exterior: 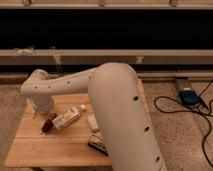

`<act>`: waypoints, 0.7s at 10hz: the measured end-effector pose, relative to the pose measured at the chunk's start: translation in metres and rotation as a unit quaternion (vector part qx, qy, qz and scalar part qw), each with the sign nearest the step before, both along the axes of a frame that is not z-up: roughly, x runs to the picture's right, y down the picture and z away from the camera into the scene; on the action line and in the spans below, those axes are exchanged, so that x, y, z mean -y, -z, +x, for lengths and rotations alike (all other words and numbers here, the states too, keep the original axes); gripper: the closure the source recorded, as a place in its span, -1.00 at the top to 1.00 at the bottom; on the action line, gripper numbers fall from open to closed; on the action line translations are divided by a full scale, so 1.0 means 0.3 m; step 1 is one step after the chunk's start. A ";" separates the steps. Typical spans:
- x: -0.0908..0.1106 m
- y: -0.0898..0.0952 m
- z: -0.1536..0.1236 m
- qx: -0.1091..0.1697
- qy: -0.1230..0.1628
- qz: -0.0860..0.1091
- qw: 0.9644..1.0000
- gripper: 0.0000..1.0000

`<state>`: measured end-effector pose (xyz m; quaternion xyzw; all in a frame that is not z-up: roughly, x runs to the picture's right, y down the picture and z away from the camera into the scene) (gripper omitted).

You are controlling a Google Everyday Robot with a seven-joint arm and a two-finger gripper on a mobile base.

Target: Place the pepper in the ceramic bowl

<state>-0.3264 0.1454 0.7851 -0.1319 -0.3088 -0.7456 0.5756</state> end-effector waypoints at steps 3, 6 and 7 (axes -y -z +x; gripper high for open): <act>-0.038 -0.012 -0.044 0.005 0.016 0.004 1.000 0.60; -0.073 -0.002 -0.084 0.025 0.016 0.003 1.000 0.60; -0.086 -0.005 -0.091 0.032 0.016 0.004 0.999 0.60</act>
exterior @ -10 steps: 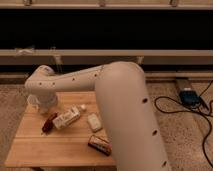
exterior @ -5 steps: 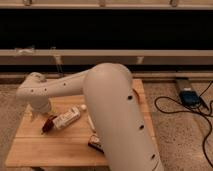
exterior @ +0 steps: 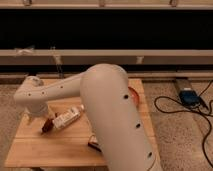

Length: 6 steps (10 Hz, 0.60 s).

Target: Place the pepper in the ceramic bowl

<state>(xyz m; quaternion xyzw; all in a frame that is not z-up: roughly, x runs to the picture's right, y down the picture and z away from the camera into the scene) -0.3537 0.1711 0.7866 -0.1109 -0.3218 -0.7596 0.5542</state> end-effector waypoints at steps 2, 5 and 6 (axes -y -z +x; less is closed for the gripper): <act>-0.032 -0.006 -0.018 0.015 0.002 0.005 1.000 0.60; -0.046 -0.010 -0.019 0.017 0.001 0.008 1.000 0.60; -0.046 -0.011 -0.017 0.016 0.001 0.008 1.000 0.60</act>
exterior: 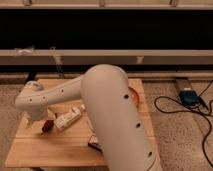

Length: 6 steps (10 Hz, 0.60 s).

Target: Place the pepper in the ceramic bowl

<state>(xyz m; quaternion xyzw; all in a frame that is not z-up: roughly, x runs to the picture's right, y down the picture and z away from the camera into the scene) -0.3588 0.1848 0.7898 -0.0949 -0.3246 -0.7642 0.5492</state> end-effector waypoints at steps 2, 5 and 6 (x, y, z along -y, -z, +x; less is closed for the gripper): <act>-0.009 -0.012 0.010 -0.004 0.000 0.007 1.000 0.60; -0.004 -0.018 0.017 -0.005 -0.002 0.011 1.000 0.60; -0.001 -0.017 0.022 -0.005 -0.004 0.024 1.000 0.60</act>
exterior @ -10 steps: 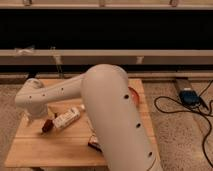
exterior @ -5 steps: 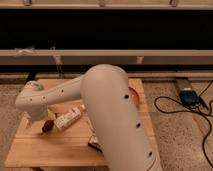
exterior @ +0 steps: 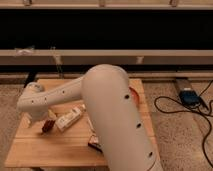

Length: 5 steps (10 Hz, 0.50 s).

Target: Place the pepper in the ceramic bowl

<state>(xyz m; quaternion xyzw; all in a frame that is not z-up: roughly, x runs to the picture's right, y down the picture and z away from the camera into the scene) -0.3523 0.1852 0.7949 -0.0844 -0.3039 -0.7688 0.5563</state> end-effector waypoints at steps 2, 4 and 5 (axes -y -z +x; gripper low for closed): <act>0.009 -0.005 0.009 -0.003 -0.004 0.033 0.999 0.60; 0.000 -0.022 -0.006 -0.009 0.006 0.043 0.999 0.60; -0.007 -0.036 -0.012 -0.015 0.010 0.047 0.999 0.60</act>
